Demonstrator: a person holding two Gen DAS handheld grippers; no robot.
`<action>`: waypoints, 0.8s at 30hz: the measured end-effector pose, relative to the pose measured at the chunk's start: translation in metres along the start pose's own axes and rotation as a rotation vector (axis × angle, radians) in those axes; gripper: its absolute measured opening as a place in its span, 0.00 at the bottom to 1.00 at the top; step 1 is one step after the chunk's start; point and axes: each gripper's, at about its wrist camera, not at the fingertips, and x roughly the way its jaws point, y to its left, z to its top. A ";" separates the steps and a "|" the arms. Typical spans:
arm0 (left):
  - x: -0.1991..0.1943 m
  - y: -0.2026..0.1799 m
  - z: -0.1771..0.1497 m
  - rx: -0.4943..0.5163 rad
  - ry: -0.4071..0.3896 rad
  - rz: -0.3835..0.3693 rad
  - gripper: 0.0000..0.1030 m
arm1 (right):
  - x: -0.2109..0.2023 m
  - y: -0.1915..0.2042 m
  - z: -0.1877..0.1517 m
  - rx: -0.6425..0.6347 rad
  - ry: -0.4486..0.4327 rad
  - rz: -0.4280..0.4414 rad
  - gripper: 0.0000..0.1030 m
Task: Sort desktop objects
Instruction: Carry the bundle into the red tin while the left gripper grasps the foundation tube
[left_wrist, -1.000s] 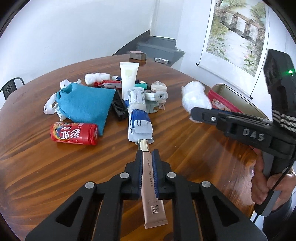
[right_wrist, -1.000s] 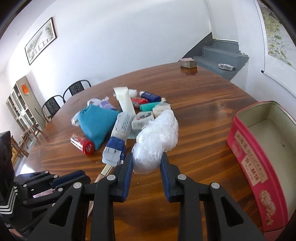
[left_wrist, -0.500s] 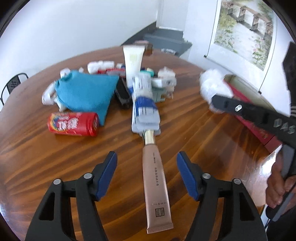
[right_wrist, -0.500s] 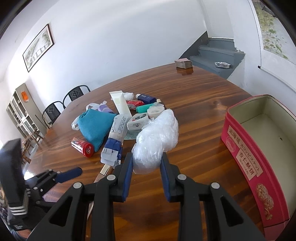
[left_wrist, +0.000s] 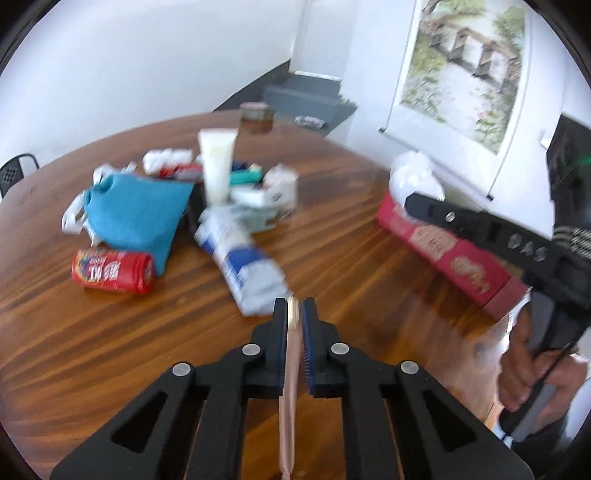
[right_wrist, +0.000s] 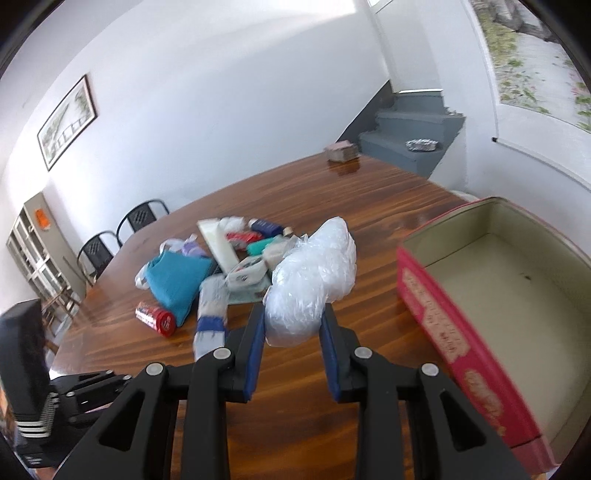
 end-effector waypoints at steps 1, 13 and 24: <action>-0.004 -0.004 0.003 0.010 -0.013 -0.005 0.08 | -0.006 -0.004 0.001 0.005 -0.021 -0.018 0.31; 0.014 0.009 0.001 -0.026 0.047 0.048 0.49 | -0.026 -0.042 0.006 0.076 -0.076 -0.080 0.31; 0.041 0.001 -0.019 0.026 0.146 0.078 0.60 | -0.033 -0.078 0.002 0.138 -0.083 -0.241 0.32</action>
